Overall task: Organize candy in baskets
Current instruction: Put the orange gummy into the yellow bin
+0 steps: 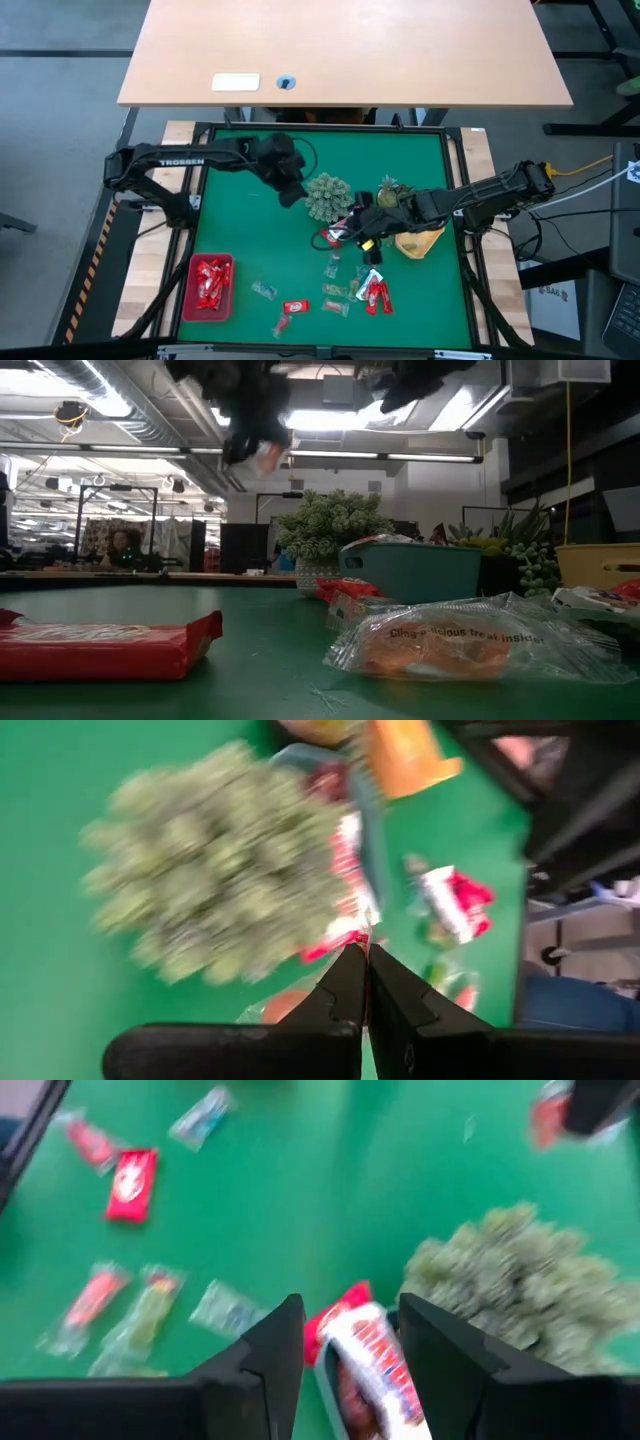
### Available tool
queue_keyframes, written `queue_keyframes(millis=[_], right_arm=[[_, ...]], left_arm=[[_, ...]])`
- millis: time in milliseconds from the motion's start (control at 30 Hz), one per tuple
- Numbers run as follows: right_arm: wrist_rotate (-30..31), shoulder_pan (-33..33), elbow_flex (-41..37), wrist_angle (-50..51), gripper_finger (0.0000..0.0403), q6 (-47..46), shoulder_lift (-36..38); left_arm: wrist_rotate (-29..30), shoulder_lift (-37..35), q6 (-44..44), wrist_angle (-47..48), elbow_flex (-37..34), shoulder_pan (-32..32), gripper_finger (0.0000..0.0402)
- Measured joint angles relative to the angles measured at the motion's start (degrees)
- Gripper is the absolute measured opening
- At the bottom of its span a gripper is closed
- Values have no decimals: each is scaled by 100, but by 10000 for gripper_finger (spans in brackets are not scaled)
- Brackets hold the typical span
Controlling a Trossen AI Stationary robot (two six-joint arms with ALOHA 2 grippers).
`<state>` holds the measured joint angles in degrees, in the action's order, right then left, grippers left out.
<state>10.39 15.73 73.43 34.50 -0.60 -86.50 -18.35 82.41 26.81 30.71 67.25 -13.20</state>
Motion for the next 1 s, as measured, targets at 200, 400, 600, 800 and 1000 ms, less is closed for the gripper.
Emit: queue_keyframes(millis=[200, 400, 600, 800, 1000], right_arm=[[600, 0, 0, -567, 163, 475, 0], [718, 0, 0, -1125, 163, 877, 0], [717, 0, 0, -1215, 163, 1008, 0], [704, 0, 0, -1249, 163, 1012, 0], [482, 0, 0, -1481, 163, 1293, 0]], left_arm=[[78, -2, 13, -876, 197, 583, 0], [87, -4, 19, -1564, 207, 1012, 0], [87, -4, 24, -1597, 207, 1321, 0], [244, -4, 13, -1740, 207, 1572, 0], [571, -4, 8, -2167, 207, 1744, 0]])
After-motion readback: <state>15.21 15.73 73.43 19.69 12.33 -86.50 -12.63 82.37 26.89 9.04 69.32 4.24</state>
